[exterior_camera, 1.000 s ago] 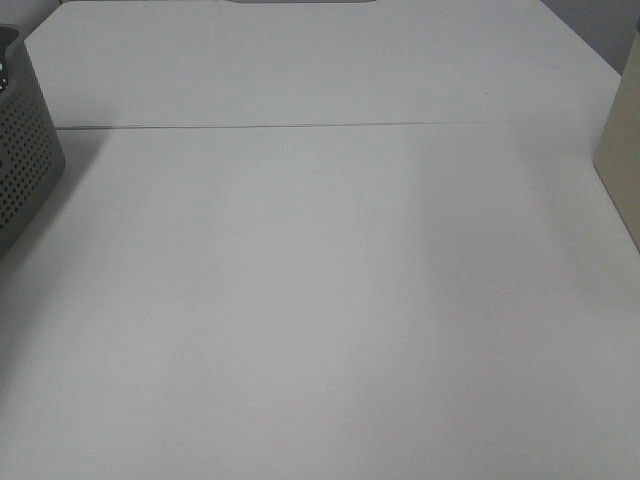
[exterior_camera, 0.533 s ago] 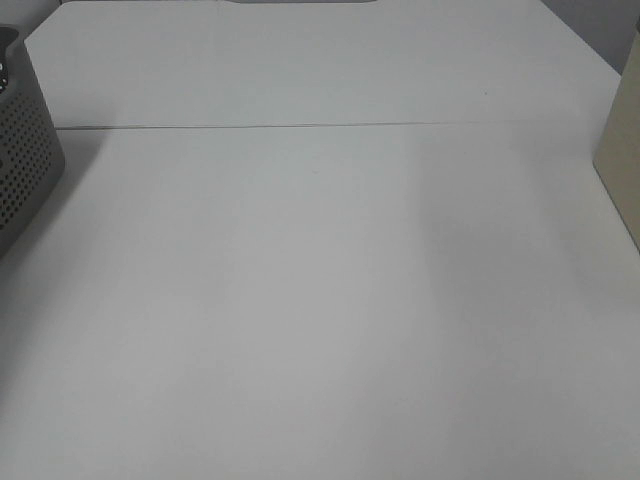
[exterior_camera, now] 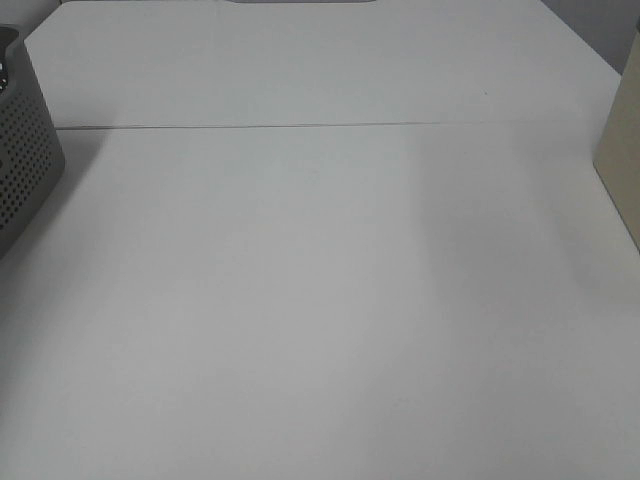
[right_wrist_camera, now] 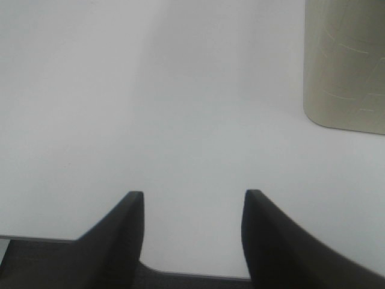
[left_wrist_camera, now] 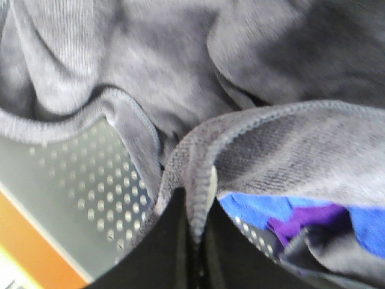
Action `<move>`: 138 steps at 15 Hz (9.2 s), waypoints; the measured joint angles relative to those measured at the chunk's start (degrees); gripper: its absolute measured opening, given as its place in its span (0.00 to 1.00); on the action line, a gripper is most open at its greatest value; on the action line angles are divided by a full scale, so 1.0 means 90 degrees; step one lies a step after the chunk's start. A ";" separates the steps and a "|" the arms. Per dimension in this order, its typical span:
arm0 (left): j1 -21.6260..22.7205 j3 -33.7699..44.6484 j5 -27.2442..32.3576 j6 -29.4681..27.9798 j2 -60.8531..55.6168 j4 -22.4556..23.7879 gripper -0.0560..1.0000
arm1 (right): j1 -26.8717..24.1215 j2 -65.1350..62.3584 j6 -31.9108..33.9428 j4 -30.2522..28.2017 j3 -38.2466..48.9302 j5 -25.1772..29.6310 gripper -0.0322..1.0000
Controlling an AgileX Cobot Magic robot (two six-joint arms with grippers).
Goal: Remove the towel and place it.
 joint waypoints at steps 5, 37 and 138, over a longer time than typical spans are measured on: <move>-0.0509 0.0000 -0.0083 -0.1076 -0.1203 -0.0006 0.05 | -0.0337 0.0000 0.0000 0.0019 0.0000 0.0000 0.51; -0.6767 -0.0567 0.0465 -0.4265 -0.3030 -0.1891 0.05 | -0.0344 0.4724 -0.7487 0.7308 -0.0115 -0.1693 0.71; -0.3928 -0.0974 -0.9989 -0.4253 -0.0089 -0.0834 0.05 | 0.1999 1.2045 -0.2763 0.0586 -1.0110 -0.7130 0.04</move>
